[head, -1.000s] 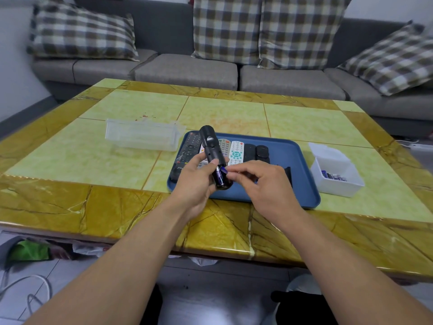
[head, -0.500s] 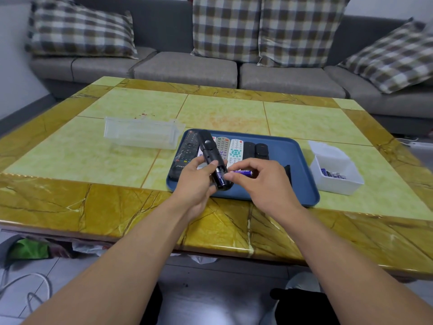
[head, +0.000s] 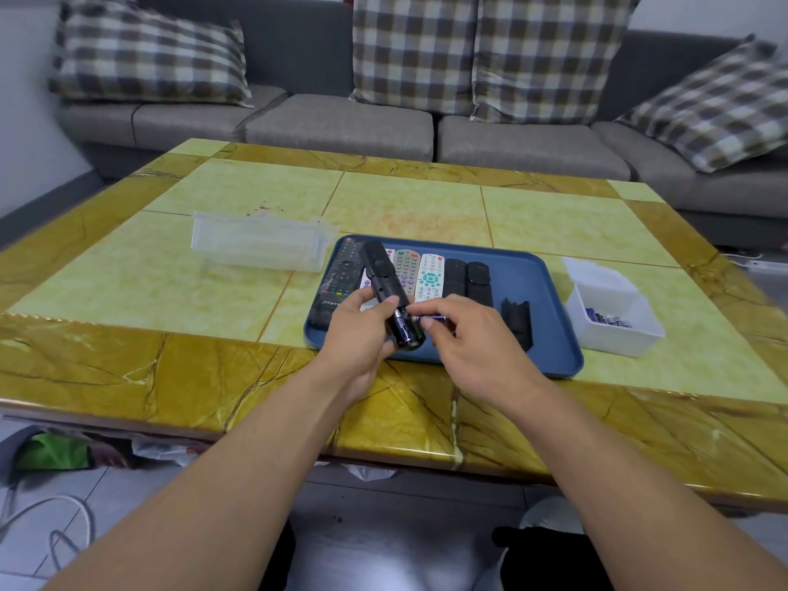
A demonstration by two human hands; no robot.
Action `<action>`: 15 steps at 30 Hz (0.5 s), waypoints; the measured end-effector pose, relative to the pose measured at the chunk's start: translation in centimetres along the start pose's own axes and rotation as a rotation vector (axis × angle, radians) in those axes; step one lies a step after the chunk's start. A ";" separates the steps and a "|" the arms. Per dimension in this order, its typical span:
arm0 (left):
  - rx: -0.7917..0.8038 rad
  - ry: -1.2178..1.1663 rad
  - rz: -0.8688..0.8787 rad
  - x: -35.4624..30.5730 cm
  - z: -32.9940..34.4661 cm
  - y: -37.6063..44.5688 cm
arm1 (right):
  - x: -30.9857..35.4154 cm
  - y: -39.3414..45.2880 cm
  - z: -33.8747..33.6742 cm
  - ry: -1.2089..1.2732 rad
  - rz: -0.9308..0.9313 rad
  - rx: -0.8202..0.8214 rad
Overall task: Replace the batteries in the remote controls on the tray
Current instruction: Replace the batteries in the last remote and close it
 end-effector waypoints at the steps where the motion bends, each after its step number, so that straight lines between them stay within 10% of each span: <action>1: -0.013 0.002 0.006 -0.1 -0.2 0.0 | 0.2 -0.1 0.0 -0.010 -0.008 -0.007; 15: -0.006 -0.024 0.059 -0.7 -0.1 -0.3 | 0.8 -0.2 -1.2 -0.034 -0.046 -0.162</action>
Point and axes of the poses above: each hand's wrist, its own y-axis towards the middle knuckle, its own z-axis out of the palm, x = y × z, the point moved 10 cm from there along y, towards the middle knuckle, and after that the axes turned 11 degrees about -z, right-handed, at the moved point
